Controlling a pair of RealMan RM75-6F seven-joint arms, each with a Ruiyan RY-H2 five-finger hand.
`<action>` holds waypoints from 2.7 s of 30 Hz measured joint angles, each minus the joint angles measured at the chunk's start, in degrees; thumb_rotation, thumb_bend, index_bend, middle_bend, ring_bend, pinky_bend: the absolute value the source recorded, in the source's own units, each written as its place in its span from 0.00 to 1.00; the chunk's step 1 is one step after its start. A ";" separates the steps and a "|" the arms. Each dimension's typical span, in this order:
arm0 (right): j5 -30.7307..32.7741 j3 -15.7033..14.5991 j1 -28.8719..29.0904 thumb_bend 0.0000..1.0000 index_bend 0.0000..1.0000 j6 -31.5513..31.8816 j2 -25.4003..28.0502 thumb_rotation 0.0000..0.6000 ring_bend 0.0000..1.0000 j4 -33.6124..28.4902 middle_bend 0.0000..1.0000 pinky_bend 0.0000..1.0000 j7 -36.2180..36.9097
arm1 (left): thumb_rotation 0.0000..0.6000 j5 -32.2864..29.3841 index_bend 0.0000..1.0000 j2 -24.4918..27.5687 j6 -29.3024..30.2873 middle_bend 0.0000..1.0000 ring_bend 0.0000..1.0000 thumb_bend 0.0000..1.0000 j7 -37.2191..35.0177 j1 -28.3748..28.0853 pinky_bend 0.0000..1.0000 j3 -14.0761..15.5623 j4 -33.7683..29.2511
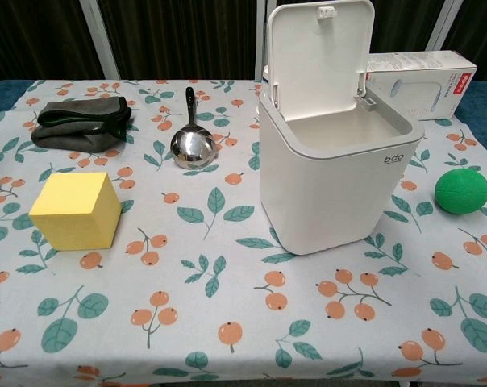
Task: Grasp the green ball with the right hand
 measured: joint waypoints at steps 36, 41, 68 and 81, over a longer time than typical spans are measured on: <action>11.32 1.67 18.84 0.14 0.00 -28.53 -4.66 1.00 0.00 -5.88 0.03 0.19 -25.14 | 1.00 0.40 0.09 -1.86 -0.69 0.04 0.00 0.00 -2.19 -0.15 0.07 0.88 2.69; 14.21 1.29 19.81 0.16 0.00 -29.36 -7.68 1.00 0.00 -4.32 0.07 0.28 -27.09 | 1.00 0.37 0.09 -1.90 -0.49 0.04 0.00 0.00 -2.73 -0.13 0.07 0.74 3.09; 9.27 1.54 18.93 0.31 0.68 -18.70 -4.59 1.00 0.54 -5.96 0.56 0.74 -20.16 | 1.00 0.11 0.09 -2.39 -0.89 0.04 0.00 0.00 -3.92 -0.18 0.07 0.87 4.17; -10.30 2.12 18.08 0.31 0.69 -8.87 5.99 1.00 0.54 -19.77 0.56 0.74 -8.19 | 1.00 0.07 0.09 -2.49 -1.61 0.04 0.00 0.00 -3.57 -0.57 0.07 0.92 3.91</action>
